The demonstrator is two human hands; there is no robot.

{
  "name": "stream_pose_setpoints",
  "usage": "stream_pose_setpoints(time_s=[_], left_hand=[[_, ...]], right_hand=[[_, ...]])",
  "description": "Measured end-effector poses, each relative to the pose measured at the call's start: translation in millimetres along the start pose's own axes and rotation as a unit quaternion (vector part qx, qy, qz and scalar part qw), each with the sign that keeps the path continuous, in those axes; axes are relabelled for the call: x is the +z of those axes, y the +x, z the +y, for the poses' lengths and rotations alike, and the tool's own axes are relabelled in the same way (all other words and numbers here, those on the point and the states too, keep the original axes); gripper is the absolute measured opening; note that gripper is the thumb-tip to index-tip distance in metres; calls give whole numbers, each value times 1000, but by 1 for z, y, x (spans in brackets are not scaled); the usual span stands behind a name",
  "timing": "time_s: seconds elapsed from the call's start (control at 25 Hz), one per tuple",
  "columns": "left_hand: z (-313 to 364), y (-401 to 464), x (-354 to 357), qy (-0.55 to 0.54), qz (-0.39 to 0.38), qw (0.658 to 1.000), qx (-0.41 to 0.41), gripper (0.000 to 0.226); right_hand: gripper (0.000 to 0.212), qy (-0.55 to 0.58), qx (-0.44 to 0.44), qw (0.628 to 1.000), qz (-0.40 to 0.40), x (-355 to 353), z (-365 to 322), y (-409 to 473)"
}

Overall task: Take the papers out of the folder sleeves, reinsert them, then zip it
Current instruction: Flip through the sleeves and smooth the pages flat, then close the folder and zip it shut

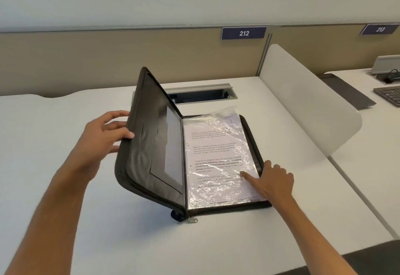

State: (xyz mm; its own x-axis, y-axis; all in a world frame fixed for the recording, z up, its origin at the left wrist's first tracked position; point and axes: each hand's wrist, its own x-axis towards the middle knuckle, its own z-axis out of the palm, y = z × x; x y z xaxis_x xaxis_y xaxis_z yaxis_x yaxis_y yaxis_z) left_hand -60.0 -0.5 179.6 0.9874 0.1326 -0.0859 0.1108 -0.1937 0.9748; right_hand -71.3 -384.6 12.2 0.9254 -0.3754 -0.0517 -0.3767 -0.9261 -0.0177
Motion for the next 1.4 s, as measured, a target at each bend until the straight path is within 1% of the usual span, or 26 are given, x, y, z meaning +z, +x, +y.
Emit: stream_pose_setpoints(time_s=[0.08, 0.12, 0.16, 0.24, 0.32, 0.36, 0.48, 0.56, 0.64, 0.72, 0.84, 1.0, 1.04, 1.08, 1.12, 1.2, 1.24, 1.28, 1.32, 1.4], left_hand=[[9, 1, 19, 7, -14, 1000, 26, 47], [11, 2, 29, 5, -20, 999, 35, 49], [13, 2, 40, 1, -25, 999, 45, 50], [13, 3, 61, -18, -29, 997, 67, 49], [11, 2, 78, -30, -27, 995, 89, 45], [10, 1, 86, -31, -26, 995, 95, 46], [2, -1, 103, -32, -21, 995, 87, 52], [2, 0, 108, -25, -17, 995, 90, 53], [1, 1, 112, -22, -12, 995, 92, 52], [-1, 1, 116, -23, -13, 995, 95, 52], [0, 0, 123, -19, -21, 995, 98, 52], [3, 2, 134, -1, -39, 993, 108, 53], [5, 2, 137, 3, -43, 993, 112, 54], [5, 1, 140, 5, -44, 992, 115, 55], [5, 1, 143, 6, -43, 992, 117, 56], [4, 0, 148, 11, -40, 992, 121, 57], [4, 1, 151, 15, -40, 992, 122, 58], [3, 1, 154, 21, -40, 992, 121, 59], [2, 1, 158, 27, -42, 992, 119, 59], [1, 1, 166, 36, -46, 991, 121, 56]], right_hand=[[79, 32, -37, 997, 64, -8, -16, 13], [78, 65, -77, 992, 74, -9, -27, 21], [78, 86, -126, 986, 61, -10, -38, 30], [80, 71, -210, 975, 5, -9, -61, 53], [81, 44, -256, 965, -43, -9, -81, 81], [81, 37, -268, 961, -52, -8, -89, 95], [86, 24, -254, 963, -83, -1, -99, 126], [90, 34, -238, 965, -109, 9, -96, 135], [92, 53, -240, 961, -128, 15, -95, 136], [93, 59, -242, 960, -126, 20, -95, 136], [99, 61, -226, 967, -96, 25, -90, 139], [115, 77, -202, 967, -133, 17, -86, 149], [116, 80, -200, 969, -124, 12, -85, 151], [111, 84, -205, 971, -95, 6, -85, 152], [102, 95, -212, 972, -46, 0, -84, 152], [77, 162, -216, 961, 63, -11, -82, 140], [68, 222, -207, 948, 90, -18, -82, 129], [62, 303, -192, 929, 91, -27, -83, 117], [57, 391, -175, 901, 71, -39, -84, 102], [48, 532, -156, 832, 4, -69, -86, 69]])
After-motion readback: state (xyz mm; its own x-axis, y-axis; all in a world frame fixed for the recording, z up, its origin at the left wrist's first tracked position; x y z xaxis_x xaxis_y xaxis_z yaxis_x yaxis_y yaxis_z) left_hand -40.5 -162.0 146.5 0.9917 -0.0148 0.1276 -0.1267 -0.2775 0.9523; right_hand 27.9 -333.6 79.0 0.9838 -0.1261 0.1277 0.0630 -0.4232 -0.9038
